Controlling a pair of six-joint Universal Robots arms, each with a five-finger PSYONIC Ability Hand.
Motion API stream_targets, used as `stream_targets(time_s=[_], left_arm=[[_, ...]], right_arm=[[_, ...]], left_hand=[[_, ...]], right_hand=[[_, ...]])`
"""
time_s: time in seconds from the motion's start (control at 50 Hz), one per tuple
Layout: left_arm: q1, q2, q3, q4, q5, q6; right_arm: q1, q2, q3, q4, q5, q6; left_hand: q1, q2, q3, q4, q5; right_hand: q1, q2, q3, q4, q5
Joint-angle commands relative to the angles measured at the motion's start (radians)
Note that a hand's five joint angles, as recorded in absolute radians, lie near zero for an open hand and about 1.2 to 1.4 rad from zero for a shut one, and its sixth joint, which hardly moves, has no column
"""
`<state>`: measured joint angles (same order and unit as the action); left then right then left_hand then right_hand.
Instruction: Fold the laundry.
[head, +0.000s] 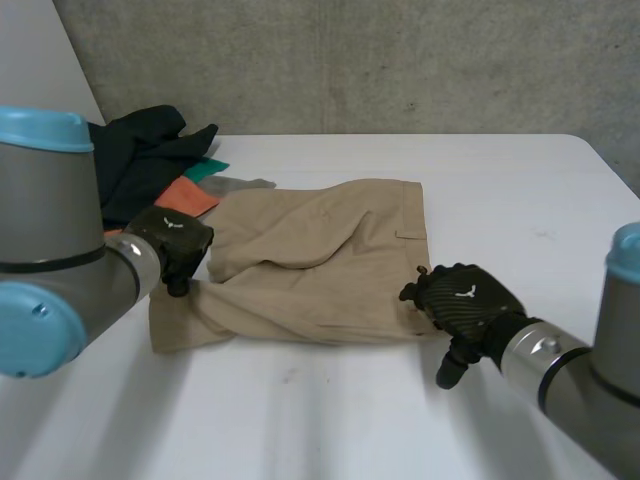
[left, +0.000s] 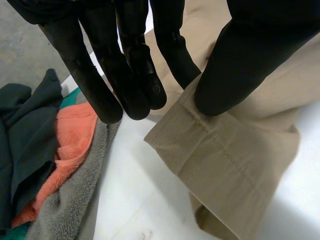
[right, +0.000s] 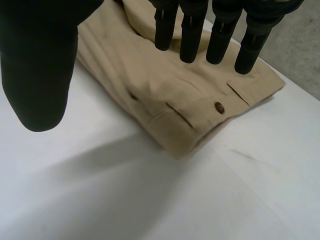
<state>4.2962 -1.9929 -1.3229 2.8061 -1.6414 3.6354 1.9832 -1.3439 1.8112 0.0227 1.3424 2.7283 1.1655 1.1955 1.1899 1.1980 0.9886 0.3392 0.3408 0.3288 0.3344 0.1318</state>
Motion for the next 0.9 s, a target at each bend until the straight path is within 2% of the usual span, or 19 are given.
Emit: stream_targets(time_s=[0.02,0.06,0.12,0.14,0.16,0.26,0.28,0.34,0.36,0.42,0.44,0.48,0.54,0.66,0.74,0.76,0.82,0.84,0.9], left_arm=[[0.000,-0.043,0.077,-0.014,-0.029,-0.032],[0.000,-0.038,0.082,-0.016,-0.023,-0.040],[-0.003,-0.035,0.077,-0.025,-0.018,-0.046],[-0.004,-0.032,0.065,-0.036,-0.014,-0.049],[-0.006,-0.030,0.056,-0.042,-0.009,-0.046],[-0.022,0.014,-0.019,-0.092,0.014,-0.018],[-0.033,0.041,-0.054,-0.132,0.020,0.023],[-0.049,0.088,-0.105,-0.213,0.034,0.100],[-0.058,0.118,-0.134,-0.261,0.050,0.142],[-0.073,0.157,-0.171,-0.309,0.089,0.183],[-0.087,0.178,-0.185,-0.319,0.115,0.192],[-0.098,0.192,-0.190,-0.321,0.136,0.199],[-0.101,0.180,-0.156,-0.277,0.144,0.196],[-0.087,0.043,0.042,-0.129,0.086,0.196],[-0.082,-0.038,0.307,-0.053,0.005,0.180],[-0.076,-0.062,0.427,-0.030,-0.020,0.163],[-0.059,-0.087,0.606,0.016,-0.063,0.109],[-0.046,-0.089,0.704,0.044,-0.074,0.068],[-0.030,-0.075,0.833,0.116,-0.069,-0.030]], right_arm=[[0.071,0.130,0.007,-0.208,0.099,0.001],[0.088,0.185,-0.016,-0.280,0.167,0.001],[0.092,0.229,-0.042,-0.334,0.224,0.004],[0.095,0.245,-0.058,-0.360,0.248,0.004],[0.097,0.252,-0.065,-0.365,0.254,-0.004],[0.105,0.186,-0.040,-0.236,0.212,-0.103],[0.098,0.104,-0.026,-0.133,0.175,-0.201],[0.088,-0.003,0.000,0.102,0.118,-0.385],[0.059,-0.059,0.032,0.278,0.092,-0.504],[-0.027,-0.101,0.060,0.486,0.064,-0.677],[-0.084,-0.113,0.042,0.496,0.037,-0.752],[-0.101,-0.118,0.025,0.447,0.011,-0.737],[-0.084,-0.089,-0.039,0.349,0.007,-0.624],[-0.055,0.038,-0.234,0.237,0.034,-0.440],[-0.004,0.135,-0.444,0.180,0.115,-0.309],[0.009,0.162,-0.537,0.143,0.159,-0.264],[0.022,0.178,-0.674,0.056,0.225,-0.193],[0.023,0.175,-0.749,-0.027,0.262,-0.144],[0.022,0.163,-0.823,-0.212,0.299,-0.066]], left_hand=[[0.231,0.201,0.206,0.198,0.233],[0.231,0.201,0.206,0.198,0.233],[0.231,0.201,0.206,0.198,0.233],[0.231,0.201,0.206,0.198,0.233],[0.231,0.201,0.206,0.198,0.233],[0.231,0.201,0.206,0.198,0.233],[0.231,0.201,0.206,0.198,0.233],[0.231,0.201,0.206,0.198,0.233],[0.231,0.201,0.206,0.198,0.233],[0.231,0.201,0.206,0.198,0.233],[0.231,0.201,0.206,0.198,0.233],[0.231,0.201,0.206,0.198,0.233],[0.231,0.201,0.206,0.198,0.233],[0.231,0.201,0.206,0.198,0.233],[0.231,0.201,0.206,0.198,0.233],[0.231,0.201,0.206,0.198,0.233],[0.231,0.201,0.206,0.198,0.233],[0.231,0.201,0.206,0.198,0.233],[0.231,0.201,0.206,0.198,0.233]], right_hand=[[0.093,0.092,0.104,0.098,0.126],[0.225,0.223,0.235,0.230,0.258],[0.460,0.458,0.470,0.465,0.493],[0.905,0.904,0.916,0.910,0.938],[1.056,1.054,1.066,1.060,1.088],[1.057,1.056,1.067,1.062,1.090],[1.057,1.056,1.067,1.062,1.090],[1.057,1.056,1.067,1.062,1.090],[1.057,1.056,1.067,1.062,1.090],[1.057,1.056,1.067,1.062,1.090],[1.057,1.056,1.067,1.062,1.090],[1.057,1.056,1.067,1.062,1.090],[1.057,1.056,1.067,1.062,1.090],[1.057,1.056,1.067,1.062,1.090],[1.057,1.056,1.067,1.062,1.090],[1.057,1.056,1.067,1.062,1.090],[1.057,1.056,1.067,1.062,1.090],[1.057,1.056,1.067,1.062,1.090],[1.057,1.056,1.067,1.062,1.090]])
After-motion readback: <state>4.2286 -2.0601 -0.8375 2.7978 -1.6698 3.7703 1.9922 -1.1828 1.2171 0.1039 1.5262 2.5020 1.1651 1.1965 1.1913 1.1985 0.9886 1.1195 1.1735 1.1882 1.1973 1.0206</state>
